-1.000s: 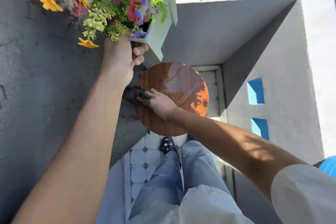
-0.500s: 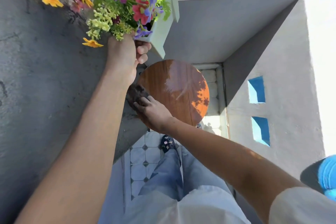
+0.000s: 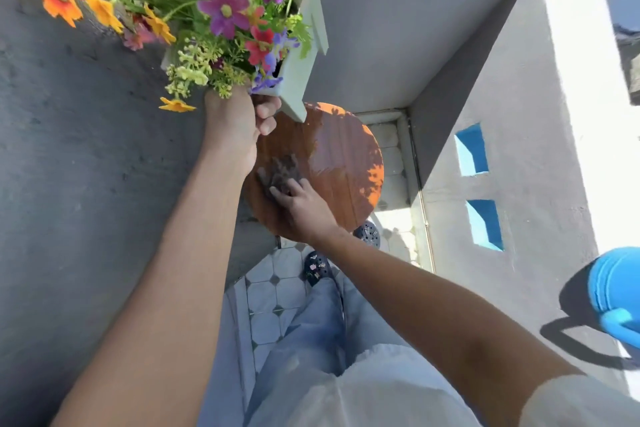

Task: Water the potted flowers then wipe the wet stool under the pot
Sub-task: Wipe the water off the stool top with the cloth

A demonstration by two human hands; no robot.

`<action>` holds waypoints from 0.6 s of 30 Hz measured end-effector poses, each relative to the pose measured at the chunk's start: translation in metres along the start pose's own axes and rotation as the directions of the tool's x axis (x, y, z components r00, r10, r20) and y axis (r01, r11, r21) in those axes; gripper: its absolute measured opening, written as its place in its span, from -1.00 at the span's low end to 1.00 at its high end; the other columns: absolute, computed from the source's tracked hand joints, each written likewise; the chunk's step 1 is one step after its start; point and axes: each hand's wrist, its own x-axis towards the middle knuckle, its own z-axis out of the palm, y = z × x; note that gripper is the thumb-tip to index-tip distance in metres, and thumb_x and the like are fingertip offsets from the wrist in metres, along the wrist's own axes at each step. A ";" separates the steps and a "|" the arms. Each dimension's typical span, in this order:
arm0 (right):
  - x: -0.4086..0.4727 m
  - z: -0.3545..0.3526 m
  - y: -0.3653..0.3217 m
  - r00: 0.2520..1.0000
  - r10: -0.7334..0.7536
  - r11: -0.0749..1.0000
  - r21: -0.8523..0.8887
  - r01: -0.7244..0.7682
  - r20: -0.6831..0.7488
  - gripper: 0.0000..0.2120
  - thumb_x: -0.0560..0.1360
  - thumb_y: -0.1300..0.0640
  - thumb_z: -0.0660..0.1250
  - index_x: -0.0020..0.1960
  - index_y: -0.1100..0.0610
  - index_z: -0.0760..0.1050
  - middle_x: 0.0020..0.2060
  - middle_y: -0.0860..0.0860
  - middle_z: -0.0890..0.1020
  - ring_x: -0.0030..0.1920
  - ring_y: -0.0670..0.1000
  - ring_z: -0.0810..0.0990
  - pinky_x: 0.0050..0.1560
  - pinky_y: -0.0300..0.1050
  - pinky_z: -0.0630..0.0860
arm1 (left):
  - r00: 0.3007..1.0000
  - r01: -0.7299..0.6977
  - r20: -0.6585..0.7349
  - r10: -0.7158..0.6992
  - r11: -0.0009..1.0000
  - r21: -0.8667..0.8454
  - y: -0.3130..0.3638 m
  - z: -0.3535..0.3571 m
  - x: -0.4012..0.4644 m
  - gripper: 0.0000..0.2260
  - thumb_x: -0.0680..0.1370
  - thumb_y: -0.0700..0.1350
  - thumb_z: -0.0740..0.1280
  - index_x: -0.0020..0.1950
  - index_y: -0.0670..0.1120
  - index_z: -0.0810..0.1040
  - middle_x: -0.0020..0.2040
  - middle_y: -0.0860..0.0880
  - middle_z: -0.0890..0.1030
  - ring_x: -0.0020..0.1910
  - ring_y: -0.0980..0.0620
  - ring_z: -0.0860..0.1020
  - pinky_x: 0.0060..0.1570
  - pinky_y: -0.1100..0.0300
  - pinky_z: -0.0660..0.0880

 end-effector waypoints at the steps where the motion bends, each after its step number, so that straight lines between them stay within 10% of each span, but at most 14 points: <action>1: -0.015 0.010 -0.012 0.996 -0.078 0.997 0.013 0.078 0.044 -0.51 0.47 0.30 0.38 0.40 0.15 0.47 0.12 0.14 0.51 0.02 0.20 0.45 -0.05 0.08 0.60 | 1.000 0.006 0.004 -0.006 1.000 0.003 -0.002 0.000 -0.001 -0.69 0.56 -0.31 -0.06 -0.13 -0.15 0.47 -0.32 -0.09 0.47 -0.58 0.14 0.32 -0.58 0.31 0.15; 6: -0.062 0.000 0.024 0.968 -0.236 0.968 -0.073 0.242 0.085 -0.51 0.43 0.31 0.36 0.35 0.10 0.53 0.07 0.09 0.56 -0.02 0.17 0.53 -0.06 -0.03 0.58 | 0.999 0.027 0.020 -0.027 1.000 -0.001 -0.007 -0.008 -0.008 -0.68 0.58 -0.29 -0.06 -0.14 -0.15 0.47 -0.32 -0.10 0.48 -0.58 0.15 0.33 -0.61 0.30 0.17; 13: -0.020 -0.069 0.116 0.877 0.435 0.900 0.117 -0.419 -0.203 -0.67 0.49 0.35 0.26 0.25 0.27 0.50 0.23 0.28 0.47 0.27 0.30 0.43 0.29 0.14 0.42 | 0.999 0.007 0.031 -0.007 1.000 0.005 -0.015 -0.015 -0.016 -0.70 0.58 -0.27 -0.04 -0.09 -0.17 0.48 -0.29 -0.10 0.50 -0.57 0.15 0.34 -0.59 0.30 0.18; 18: -0.025 -0.022 0.043 0.975 0.174 0.985 0.038 -0.171 -0.135 -0.55 0.50 0.29 0.31 0.37 0.09 0.52 0.15 0.15 0.51 0.11 0.22 0.45 0.05 0.09 0.57 | 1.000 0.000 0.018 0.000 1.000 0.017 -0.016 -0.012 -0.021 -0.68 0.58 -0.28 -0.06 -0.14 -0.16 0.47 -0.30 -0.10 0.50 -0.57 0.15 0.34 -0.58 0.29 0.17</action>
